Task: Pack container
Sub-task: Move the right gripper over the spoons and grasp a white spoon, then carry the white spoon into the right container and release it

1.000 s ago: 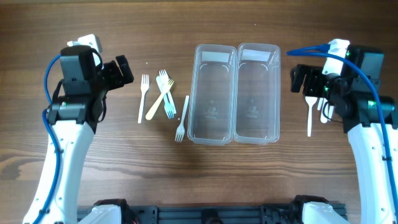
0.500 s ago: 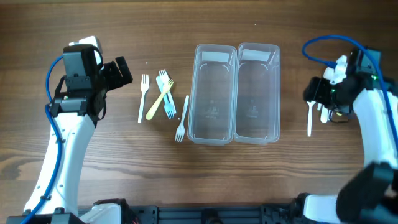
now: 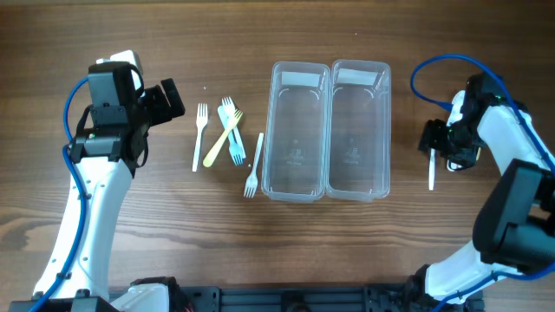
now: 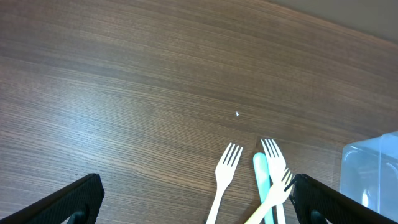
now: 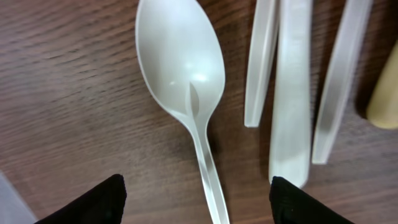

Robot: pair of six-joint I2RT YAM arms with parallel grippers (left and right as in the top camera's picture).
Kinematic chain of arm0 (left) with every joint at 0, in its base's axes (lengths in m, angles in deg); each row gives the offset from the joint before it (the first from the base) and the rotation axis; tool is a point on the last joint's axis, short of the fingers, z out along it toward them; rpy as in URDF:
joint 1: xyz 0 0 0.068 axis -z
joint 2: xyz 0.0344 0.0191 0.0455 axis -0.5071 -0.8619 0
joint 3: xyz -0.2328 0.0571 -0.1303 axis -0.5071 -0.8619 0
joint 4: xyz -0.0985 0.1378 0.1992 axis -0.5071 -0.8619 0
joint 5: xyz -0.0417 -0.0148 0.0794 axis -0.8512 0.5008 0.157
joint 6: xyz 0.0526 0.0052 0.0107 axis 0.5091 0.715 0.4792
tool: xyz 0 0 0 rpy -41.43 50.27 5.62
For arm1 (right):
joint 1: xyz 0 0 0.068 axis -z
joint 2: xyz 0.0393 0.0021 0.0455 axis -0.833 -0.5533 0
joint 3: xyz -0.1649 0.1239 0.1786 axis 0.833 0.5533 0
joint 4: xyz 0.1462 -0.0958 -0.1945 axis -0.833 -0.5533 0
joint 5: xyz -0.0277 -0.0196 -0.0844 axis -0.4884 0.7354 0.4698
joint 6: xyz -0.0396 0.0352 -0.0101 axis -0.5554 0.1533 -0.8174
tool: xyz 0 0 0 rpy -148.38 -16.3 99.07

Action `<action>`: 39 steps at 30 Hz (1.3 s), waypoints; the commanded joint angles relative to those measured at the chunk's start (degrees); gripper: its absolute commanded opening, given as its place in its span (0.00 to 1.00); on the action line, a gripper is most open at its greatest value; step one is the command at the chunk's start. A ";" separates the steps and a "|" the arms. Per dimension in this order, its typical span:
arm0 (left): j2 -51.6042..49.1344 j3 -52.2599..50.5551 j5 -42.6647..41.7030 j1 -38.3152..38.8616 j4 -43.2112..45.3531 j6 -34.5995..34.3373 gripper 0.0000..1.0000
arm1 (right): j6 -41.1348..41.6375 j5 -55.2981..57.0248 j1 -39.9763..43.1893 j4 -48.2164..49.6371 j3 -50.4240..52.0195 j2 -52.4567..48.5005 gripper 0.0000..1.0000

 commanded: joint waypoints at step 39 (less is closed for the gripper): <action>-0.44 1.11 0.74 -0.39 0.07 0.92 1.00 | 2.99 -4.66 -0.04 -0.68 -4.85 5.33 0.04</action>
